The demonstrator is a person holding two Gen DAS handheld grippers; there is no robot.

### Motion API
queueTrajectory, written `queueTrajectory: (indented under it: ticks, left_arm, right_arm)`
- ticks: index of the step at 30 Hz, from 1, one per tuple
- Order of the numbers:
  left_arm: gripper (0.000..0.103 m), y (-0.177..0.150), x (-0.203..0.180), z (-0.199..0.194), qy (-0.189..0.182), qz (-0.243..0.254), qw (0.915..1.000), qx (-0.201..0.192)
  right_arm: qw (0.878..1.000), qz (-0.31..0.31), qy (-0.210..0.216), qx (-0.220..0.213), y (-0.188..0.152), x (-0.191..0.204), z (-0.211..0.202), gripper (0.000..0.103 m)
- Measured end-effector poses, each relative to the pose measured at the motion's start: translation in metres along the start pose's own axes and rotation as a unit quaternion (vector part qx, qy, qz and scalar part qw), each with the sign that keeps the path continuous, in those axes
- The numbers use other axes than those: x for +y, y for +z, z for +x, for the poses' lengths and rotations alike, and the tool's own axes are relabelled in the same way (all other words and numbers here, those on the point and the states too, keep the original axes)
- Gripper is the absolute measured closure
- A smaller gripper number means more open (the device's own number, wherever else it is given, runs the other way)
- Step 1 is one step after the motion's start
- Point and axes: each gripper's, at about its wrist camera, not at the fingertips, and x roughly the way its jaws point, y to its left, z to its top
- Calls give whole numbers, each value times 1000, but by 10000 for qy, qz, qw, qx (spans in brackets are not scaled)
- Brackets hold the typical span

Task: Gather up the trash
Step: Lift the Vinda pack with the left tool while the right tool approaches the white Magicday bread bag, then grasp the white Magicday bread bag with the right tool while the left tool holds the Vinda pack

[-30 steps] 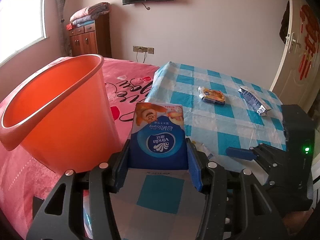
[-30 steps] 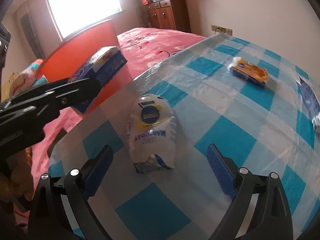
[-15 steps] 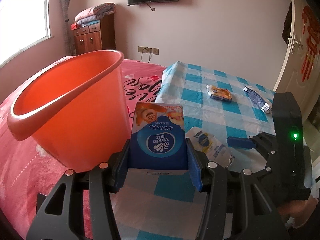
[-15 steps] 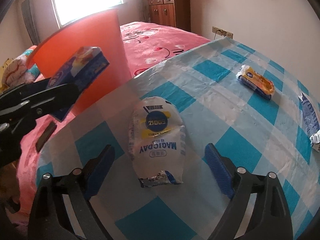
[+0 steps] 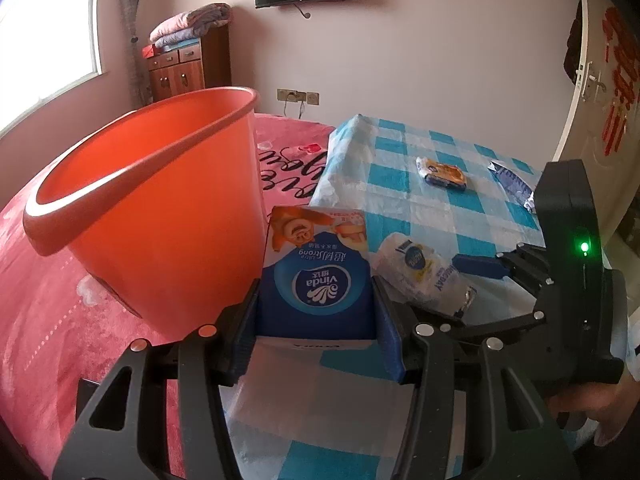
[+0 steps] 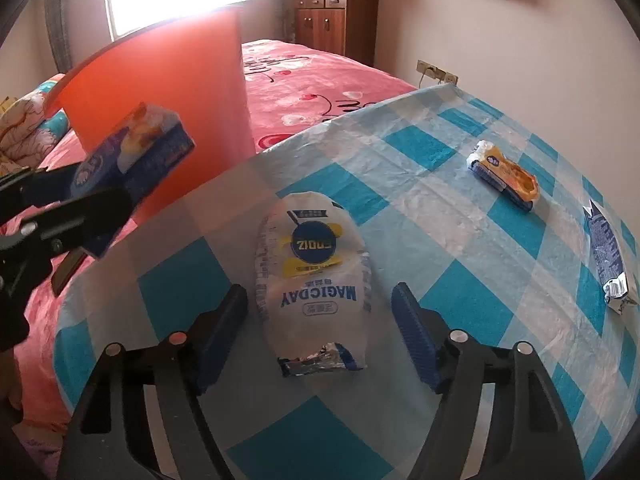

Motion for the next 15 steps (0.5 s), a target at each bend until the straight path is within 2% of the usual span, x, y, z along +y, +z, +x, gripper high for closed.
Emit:
queueTrajectory:
  ticks: [4,15]
  left_arm:
    - [50,-3,-1,-2,-46,15,10000,9]
    - [50,-9,0,-7,-147,108,9998,-3]
  right_arm:
    - [10000,-68,30,-33,0,2,-1,38]
    - [9999,-81,39,-49,1,2,0,44]
